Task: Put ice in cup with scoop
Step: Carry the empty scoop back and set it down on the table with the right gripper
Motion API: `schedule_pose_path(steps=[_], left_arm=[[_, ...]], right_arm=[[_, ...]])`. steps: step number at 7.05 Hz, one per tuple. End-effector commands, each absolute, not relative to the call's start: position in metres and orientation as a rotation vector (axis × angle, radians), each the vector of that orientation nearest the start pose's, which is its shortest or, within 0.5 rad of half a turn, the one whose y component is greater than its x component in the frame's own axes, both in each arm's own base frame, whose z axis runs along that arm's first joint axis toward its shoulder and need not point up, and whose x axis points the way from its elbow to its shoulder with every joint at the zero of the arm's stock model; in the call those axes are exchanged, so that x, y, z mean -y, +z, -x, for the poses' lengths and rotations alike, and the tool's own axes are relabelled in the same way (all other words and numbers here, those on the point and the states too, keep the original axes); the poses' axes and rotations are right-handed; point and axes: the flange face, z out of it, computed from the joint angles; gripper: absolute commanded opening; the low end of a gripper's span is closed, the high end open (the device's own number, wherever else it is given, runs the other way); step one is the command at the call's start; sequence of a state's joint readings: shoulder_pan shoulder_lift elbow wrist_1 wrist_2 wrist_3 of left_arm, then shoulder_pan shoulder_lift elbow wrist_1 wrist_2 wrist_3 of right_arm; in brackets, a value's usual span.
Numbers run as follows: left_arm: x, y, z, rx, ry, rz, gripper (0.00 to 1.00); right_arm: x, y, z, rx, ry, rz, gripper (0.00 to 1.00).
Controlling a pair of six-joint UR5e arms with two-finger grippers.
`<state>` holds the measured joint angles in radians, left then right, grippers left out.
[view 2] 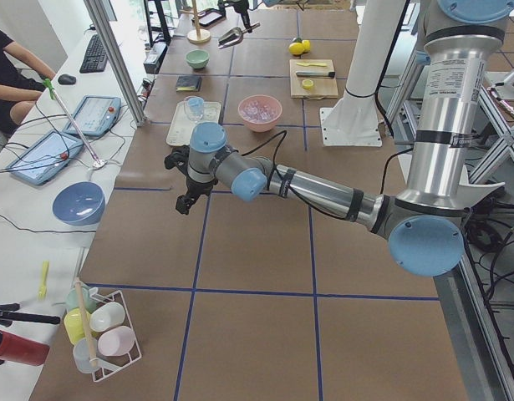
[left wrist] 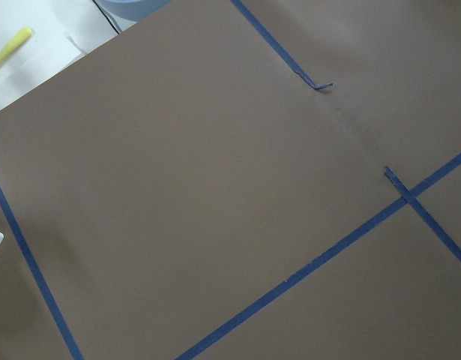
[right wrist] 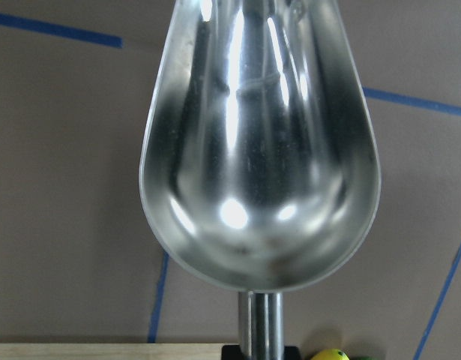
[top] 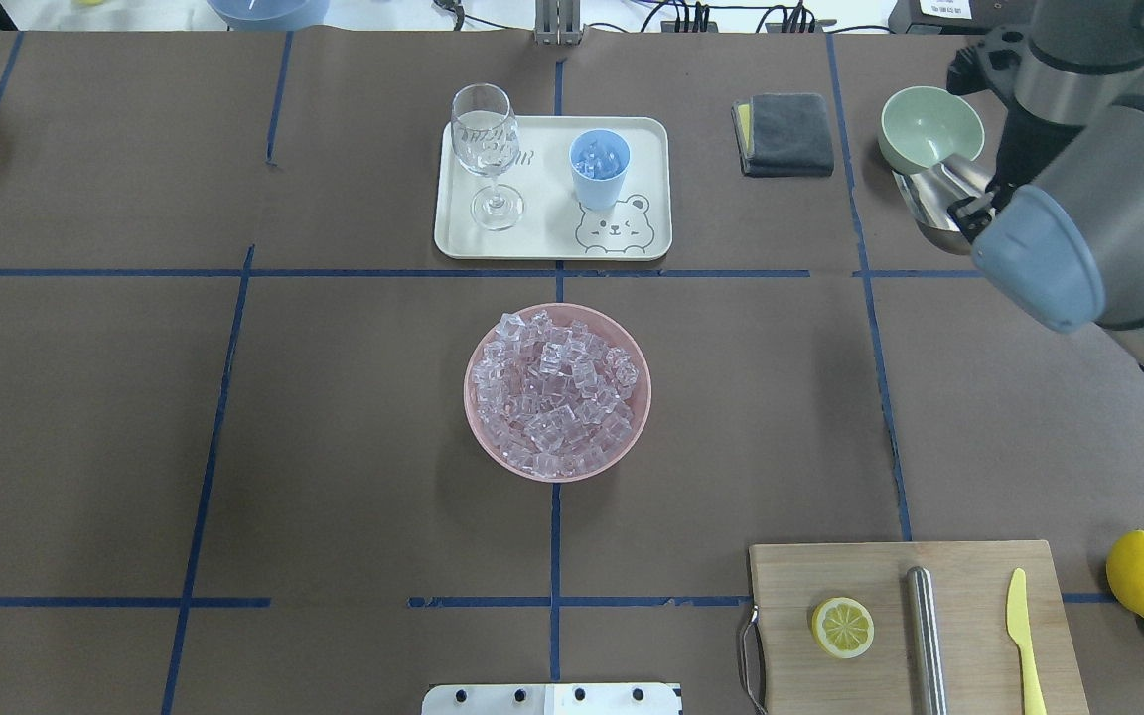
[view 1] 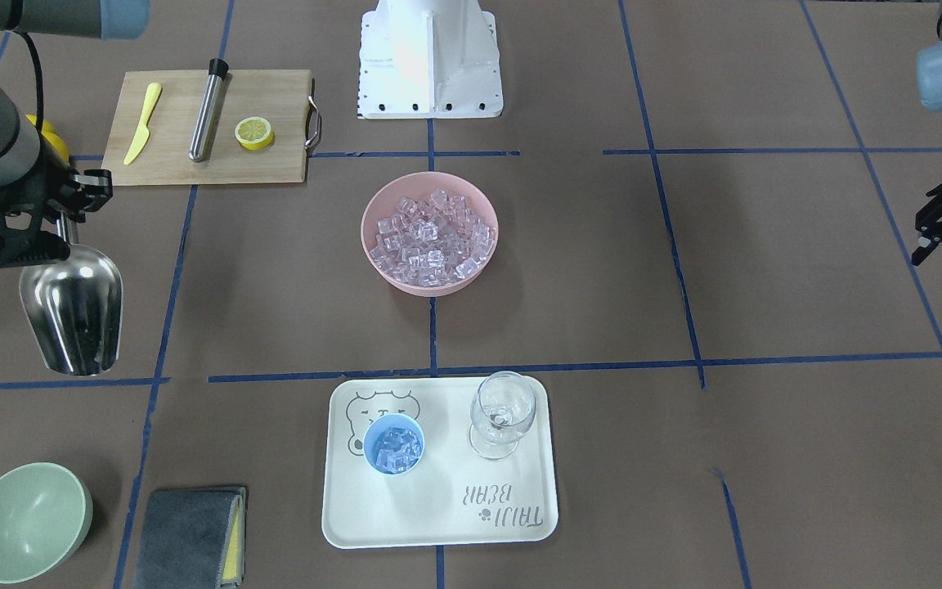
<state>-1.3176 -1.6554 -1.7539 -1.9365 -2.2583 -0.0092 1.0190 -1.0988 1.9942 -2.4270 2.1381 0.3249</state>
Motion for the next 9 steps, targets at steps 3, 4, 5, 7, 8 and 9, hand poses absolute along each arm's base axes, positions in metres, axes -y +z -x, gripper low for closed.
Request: schedule_pose_path(steps=[3, 4, 5, 7, 8, 9], left_arm=[[0.533, 0.499, -0.066, -0.742, 0.439, -0.497, 1.00], [0.533, 0.501, -0.067, -0.742, 0.439, -0.493, 1.00], [0.534, 0.504, -0.068, -0.742, 0.439, -0.487, 1.00], [0.537, 0.503, -0.070, -0.742, 0.440, -0.486, 1.00], [0.538, 0.502, -0.070, -0.742, 0.440, -0.486, 1.00], [0.538, 0.503, -0.070, -0.742, 0.440, -0.485, 1.00]], right_arm=[[0.431, 0.391, 0.186, 0.571, -0.106, 0.189, 0.00], [0.420, 0.407, 0.197, 0.591, -0.080, 0.165, 0.00], [0.406, 0.426, 0.211, 0.585, -0.084, 0.173, 0.00], [0.393, 0.474, 0.235, 0.603, -0.093, 0.171, 0.00], [0.388, 0.486, 0.252, 0.595, -0.058, 0.197, 0.00], [0.389, 0.485, 0.259, 0.600, -0.048, 0.200, 0.00]])
